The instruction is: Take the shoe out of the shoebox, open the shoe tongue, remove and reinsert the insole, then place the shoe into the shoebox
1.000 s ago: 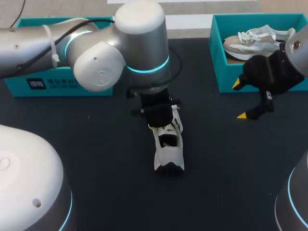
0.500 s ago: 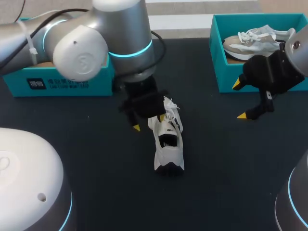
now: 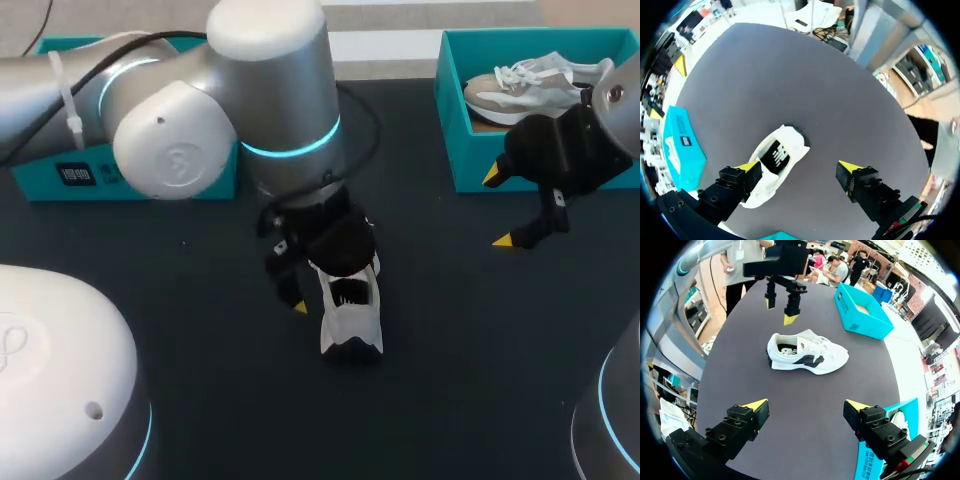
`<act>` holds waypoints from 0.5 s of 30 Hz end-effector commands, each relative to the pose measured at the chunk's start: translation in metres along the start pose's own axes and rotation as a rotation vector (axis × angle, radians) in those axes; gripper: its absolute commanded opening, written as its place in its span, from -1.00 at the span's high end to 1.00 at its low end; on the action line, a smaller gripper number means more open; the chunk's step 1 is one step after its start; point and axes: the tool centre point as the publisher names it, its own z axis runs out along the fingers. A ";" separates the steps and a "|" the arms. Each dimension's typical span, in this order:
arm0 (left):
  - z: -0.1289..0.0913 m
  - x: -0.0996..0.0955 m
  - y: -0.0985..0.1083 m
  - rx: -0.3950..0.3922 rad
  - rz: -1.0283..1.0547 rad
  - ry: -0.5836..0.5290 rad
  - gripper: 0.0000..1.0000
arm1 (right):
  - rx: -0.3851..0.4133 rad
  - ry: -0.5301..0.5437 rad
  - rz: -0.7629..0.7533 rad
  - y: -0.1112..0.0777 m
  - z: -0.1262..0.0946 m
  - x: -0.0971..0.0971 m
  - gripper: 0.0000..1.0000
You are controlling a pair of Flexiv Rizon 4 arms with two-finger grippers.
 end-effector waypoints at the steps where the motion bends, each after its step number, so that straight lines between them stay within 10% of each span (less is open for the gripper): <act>1: 0.002 0.004 0.001 0.050 -0.805 -0.022 -1.00 | 0.004 0.000 0.001 0.001 0.002 0.000 -1.00; 15: 0.015 0.007 -0.010 0.053 -0.834 -0.024 -1.00 | 0.004 0.000 0.001 0.001 0.002 0.000 -1.00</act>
